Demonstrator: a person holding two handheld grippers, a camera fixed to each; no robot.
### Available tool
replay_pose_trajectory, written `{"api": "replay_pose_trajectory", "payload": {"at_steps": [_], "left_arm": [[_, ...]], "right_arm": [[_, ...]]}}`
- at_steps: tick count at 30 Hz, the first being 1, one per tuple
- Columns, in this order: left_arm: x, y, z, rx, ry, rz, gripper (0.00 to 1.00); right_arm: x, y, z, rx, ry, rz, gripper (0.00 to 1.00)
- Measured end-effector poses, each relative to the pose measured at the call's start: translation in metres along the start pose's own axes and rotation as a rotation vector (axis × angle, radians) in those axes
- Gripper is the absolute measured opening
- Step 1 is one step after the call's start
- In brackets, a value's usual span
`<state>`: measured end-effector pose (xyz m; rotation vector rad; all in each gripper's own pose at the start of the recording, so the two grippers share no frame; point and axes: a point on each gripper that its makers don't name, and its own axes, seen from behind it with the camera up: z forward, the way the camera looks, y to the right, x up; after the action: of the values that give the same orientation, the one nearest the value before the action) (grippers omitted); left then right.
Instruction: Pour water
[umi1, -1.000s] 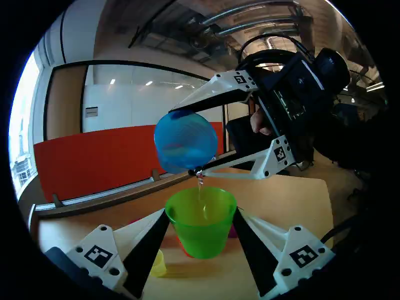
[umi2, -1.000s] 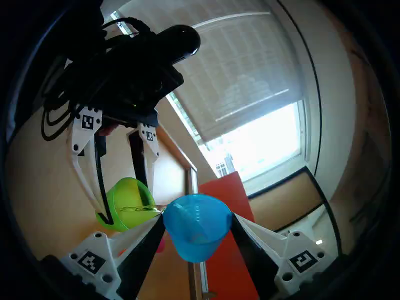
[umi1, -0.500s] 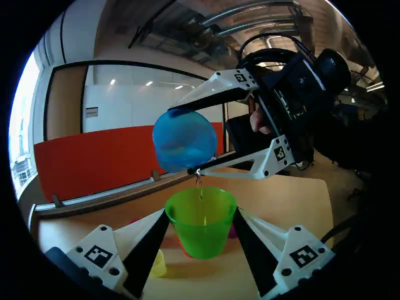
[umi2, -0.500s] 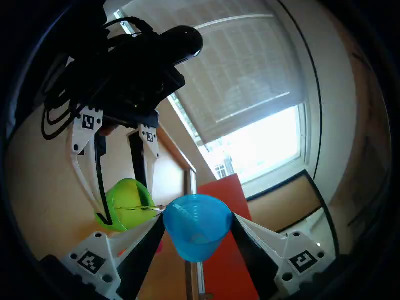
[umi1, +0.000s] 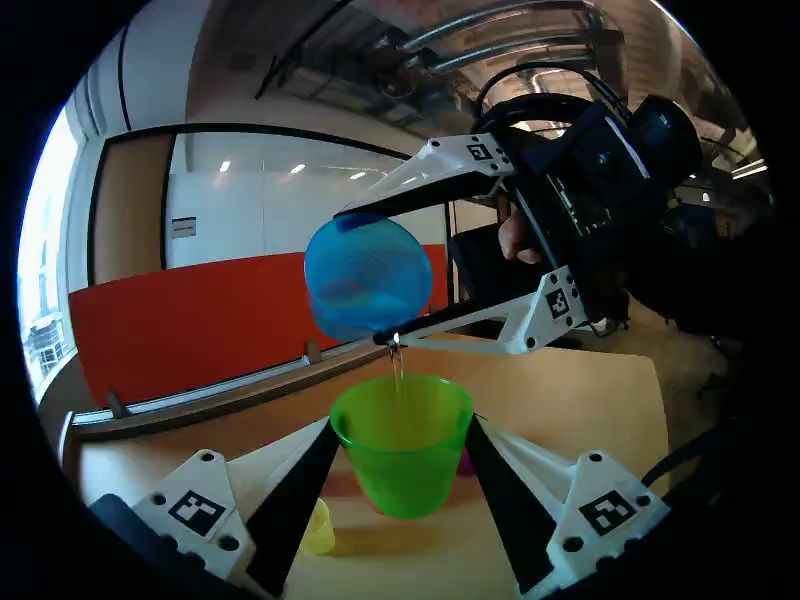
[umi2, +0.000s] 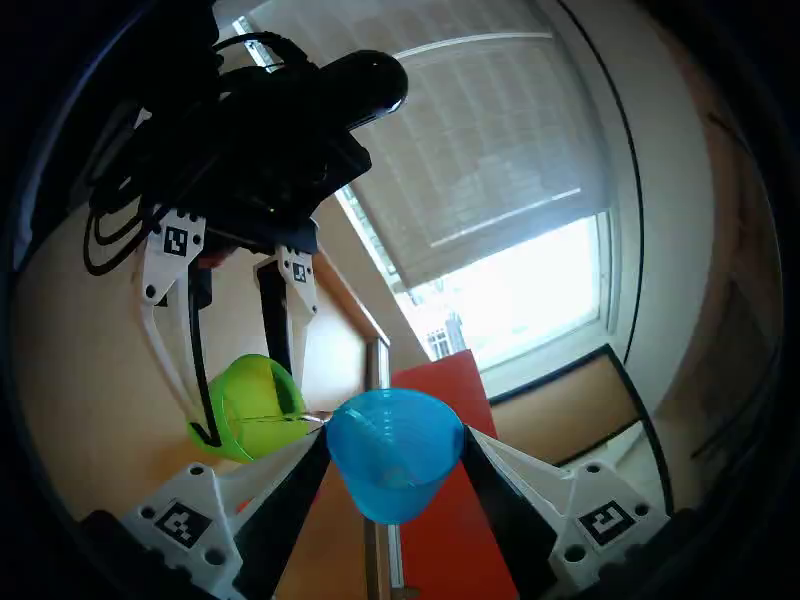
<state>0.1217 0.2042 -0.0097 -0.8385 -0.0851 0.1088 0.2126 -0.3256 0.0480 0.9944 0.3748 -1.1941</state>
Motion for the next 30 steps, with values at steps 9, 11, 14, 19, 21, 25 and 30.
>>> {"api": "replay_pose_trajectory", "payload": {"at_steps": [9, 11, 14, 19, 21, 25, 30], "left_arm": [[-0.0002, 0.0007, -0.0006, 0.000, 0.005, 0.007, 0.87], [-0.0009, 0.0008, -0.0003, 0.000, 0.006, 0.005, 0.87], [-0.0013, 0.0010, 0.0000, 0.000, 0.010, 0.001, 0.87], [-0.0018, 0.0002, 0.0002, 0.002, 0.013, -0.003, 0.87], [-0.0012, -0.0001, 0.0002, 0.003, 0.013, -0.003, 0.87], [0.0003, 0.0001, 0.0000, 0.003, 0.016, -0.002, 0.87], [0.0009, -0.0001, -0.0005, 0.004, 0.018, -0.002, 0.87]], "right_arm": [[0.0006, 0.0011, 0.0002, -0.003, 0.002, -0.009, 0.93], [0.0010, 0.0014, 0.0006, -0.003, 0.003, -0.011, 0.93], [0.0009, 0.0017, 0.0010, -0.002, 0.004, -0.013, 0.93], [0.0010, 0.0018, 0.0014, -0.002, 0.005, -0.022, 0.93], [0.0014, 0.0018, 0.0016, -0.002, 0.005, -0.025, 0.93], [0.0028, 0.0027, 0.0018, -0.003, 0.008, -0.030, 0.93], [0.0035, 0.0038, 0.0021, -0.006, 0.008, -0.043, 0.93]]}}
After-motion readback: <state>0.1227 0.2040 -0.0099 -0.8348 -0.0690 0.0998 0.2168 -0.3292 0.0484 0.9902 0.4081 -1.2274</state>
